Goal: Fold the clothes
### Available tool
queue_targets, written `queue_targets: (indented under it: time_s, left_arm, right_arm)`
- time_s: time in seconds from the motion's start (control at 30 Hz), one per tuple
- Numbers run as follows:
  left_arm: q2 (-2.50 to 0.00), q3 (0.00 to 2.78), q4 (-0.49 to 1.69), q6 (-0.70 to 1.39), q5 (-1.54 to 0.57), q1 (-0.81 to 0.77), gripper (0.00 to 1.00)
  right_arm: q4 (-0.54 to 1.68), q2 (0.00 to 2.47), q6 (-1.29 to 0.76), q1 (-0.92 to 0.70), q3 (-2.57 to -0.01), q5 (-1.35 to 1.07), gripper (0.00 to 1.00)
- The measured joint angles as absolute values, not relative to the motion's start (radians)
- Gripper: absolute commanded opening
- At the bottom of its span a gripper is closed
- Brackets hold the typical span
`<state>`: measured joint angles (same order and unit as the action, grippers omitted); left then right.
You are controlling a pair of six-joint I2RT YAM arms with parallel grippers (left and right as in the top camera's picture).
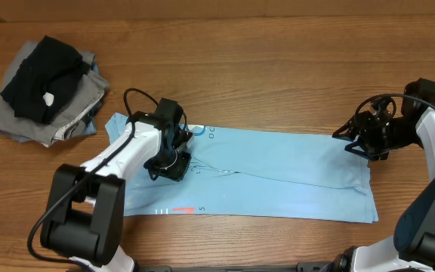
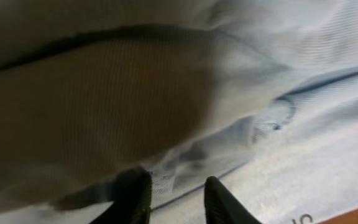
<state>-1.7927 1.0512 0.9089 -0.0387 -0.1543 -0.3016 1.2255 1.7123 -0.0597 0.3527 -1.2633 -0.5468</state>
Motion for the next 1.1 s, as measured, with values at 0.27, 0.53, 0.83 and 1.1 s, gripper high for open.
queue_targets:
  time_s: [0.27,0.53,0.83,1.1]
  left_arm:
    - [-1.814,1.051,0.882,-0.059,-0.129,-0.302,0.04]
    - [-1.820,1.063,0.984,-0.059,-0.128,-0.302,0.04]
    - [-1.831,1.270,1.200,-0.059,-0.135,-0.302,0.04]
    - [-1.831,1.301,1.344,-0.059,-0.221,-0.302,0.04]
  right_arm:
    - [1.225,1.712,-0.060,0.353,-1.263,-0.532,0.53]
    - [1.221,1.712,-0.059,0.353,-1.263,-0.522,0.53]
    - [1.221,1.712,-0.060,0.353,-1.263,-0.518,0.53]
    - [1.221,1.712,-0.059,0.353,-1.263,-0.516,0.54]
